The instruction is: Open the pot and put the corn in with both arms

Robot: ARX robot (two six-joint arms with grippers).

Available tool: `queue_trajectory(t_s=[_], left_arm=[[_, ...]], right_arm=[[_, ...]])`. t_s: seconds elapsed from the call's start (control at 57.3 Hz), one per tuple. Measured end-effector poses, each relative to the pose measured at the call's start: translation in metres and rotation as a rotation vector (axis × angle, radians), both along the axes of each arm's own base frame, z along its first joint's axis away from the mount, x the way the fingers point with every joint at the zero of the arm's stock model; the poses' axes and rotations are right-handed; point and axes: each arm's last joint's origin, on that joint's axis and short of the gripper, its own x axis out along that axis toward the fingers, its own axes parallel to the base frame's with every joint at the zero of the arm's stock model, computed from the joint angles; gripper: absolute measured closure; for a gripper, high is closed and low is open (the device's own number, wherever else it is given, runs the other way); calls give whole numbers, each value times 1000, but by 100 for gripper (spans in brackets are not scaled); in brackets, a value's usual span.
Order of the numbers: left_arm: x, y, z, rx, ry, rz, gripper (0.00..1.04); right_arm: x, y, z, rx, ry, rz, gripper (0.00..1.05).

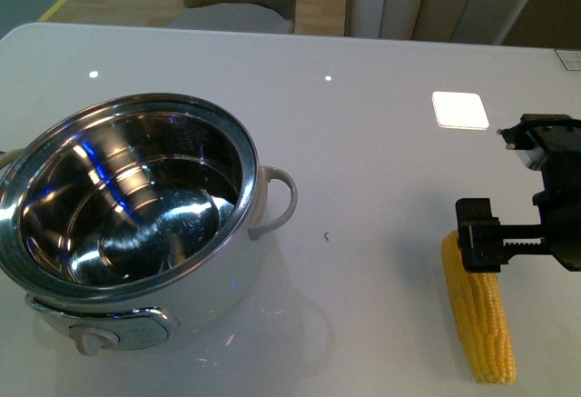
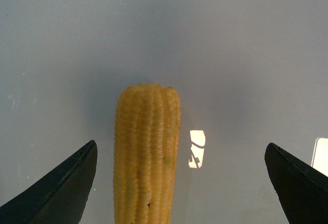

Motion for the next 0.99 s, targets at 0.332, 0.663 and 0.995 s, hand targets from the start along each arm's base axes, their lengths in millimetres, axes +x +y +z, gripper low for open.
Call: queue_trajectory(t_s=[0.332,0.663,0.995], left_arm=[[0,0,0,0,0,0,7],[0,0,0,0,0,0,7],[0,0,0,0,0,0,7]], right_arm=[[8,15,-31,-39,139,98,9],[7,19,-50,-57,243,108,18],[4,18,-52,-53,271,98,64]])
